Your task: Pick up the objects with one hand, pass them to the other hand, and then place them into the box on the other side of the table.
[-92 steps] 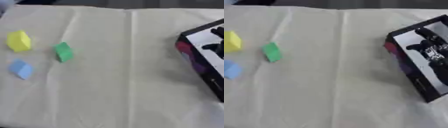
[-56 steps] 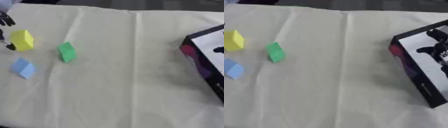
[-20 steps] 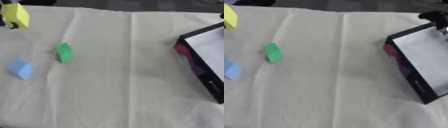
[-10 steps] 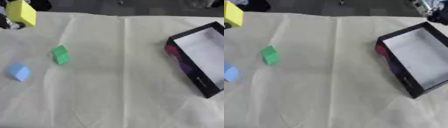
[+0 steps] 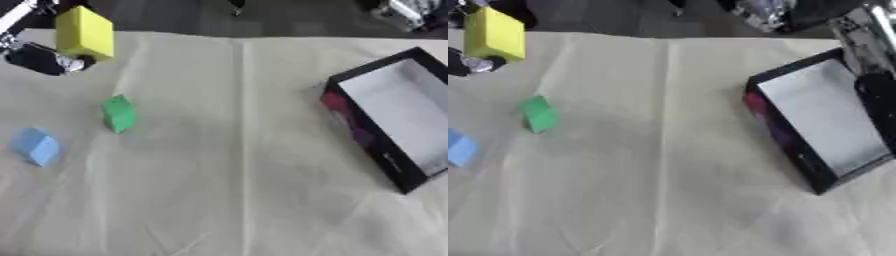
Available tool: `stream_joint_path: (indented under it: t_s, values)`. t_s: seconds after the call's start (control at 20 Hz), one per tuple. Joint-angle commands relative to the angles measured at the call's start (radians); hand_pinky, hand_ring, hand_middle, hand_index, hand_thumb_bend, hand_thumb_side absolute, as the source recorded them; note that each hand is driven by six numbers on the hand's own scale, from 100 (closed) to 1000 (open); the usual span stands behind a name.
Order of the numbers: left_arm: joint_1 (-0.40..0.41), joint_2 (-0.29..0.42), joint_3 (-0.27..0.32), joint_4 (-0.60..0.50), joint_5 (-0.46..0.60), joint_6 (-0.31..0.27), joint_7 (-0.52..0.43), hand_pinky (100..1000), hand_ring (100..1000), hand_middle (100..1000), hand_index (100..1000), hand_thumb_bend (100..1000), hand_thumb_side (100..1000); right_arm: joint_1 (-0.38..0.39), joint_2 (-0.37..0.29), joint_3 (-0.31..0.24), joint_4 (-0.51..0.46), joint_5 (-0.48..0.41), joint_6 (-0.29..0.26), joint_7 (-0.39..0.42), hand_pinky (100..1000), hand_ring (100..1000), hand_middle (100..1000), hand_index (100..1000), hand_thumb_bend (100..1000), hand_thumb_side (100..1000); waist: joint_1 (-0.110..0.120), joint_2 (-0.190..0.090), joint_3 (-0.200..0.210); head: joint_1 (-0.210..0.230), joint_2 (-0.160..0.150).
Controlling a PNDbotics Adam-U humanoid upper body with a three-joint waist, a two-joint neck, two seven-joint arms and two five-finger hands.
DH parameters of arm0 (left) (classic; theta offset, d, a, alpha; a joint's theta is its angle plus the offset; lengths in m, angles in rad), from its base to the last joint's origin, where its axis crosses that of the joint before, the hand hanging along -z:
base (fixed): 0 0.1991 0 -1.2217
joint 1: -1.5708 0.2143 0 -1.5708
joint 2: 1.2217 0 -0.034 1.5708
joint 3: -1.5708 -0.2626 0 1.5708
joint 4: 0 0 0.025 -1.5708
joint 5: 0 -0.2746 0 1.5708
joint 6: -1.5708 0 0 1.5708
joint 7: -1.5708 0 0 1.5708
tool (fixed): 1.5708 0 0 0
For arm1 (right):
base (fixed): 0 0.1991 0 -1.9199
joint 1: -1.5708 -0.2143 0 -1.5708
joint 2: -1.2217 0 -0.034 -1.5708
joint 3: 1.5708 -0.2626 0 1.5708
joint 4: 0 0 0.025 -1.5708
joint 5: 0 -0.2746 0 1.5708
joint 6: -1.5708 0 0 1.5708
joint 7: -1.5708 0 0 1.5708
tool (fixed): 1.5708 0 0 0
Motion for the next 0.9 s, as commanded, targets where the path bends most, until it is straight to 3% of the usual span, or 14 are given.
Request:
stream_joint_path:
  t_s: [0.05, 0.35, 0.65, 0.9]
  values:
    - [0.012, -0.041, 0.024, -0.057, 0.022, 0.042, 0.052, 751, 577, 381, 458, 100, 100, -0.073, 0.034, 0.042, 0.051, 0.051, -0.019, 0.050, 922, 848, 1000, 972, 287, 170, -0.011, -0.033, -0.004, -0.008, 0.005]
    - [0.055, -0.126, 0.021, -0.099, 0.031, 0.098, 0.148, 746, 572, 380, 457, 100, 100, -0.213, 0.155, 0.107, 0.170, 0.147, -0.037, 0.145, 918, 849, 1000, 965, 315, 163, -0.011, -0.027, -0.020, 0.000, 0.005]
    - [0.086, -0.193, -0.039, -0.100, 0.013, 0.079, 0.245, 742, 566, 378, 456, 100, 100, -0.236, 0.249, 0.140, 0.214, 0.247, -0.087, 0.239, 917, 851, 1000, 967, 323, 174, -0.012, -0.025, -0.019, -0.001, 0.005]
    - [0.093, -0.230, -0.068, -0.100, -0.014, 0.062, 0.271, 738, 563, 374, 455, 100, 100, -0.231, 0.299, 0.165, 0.240, 0.337, -0.119, 0.249, 917, 852, 1000, 974, 332, 150, -0.012, -0.020, -0.006, -0.012, 0.005]
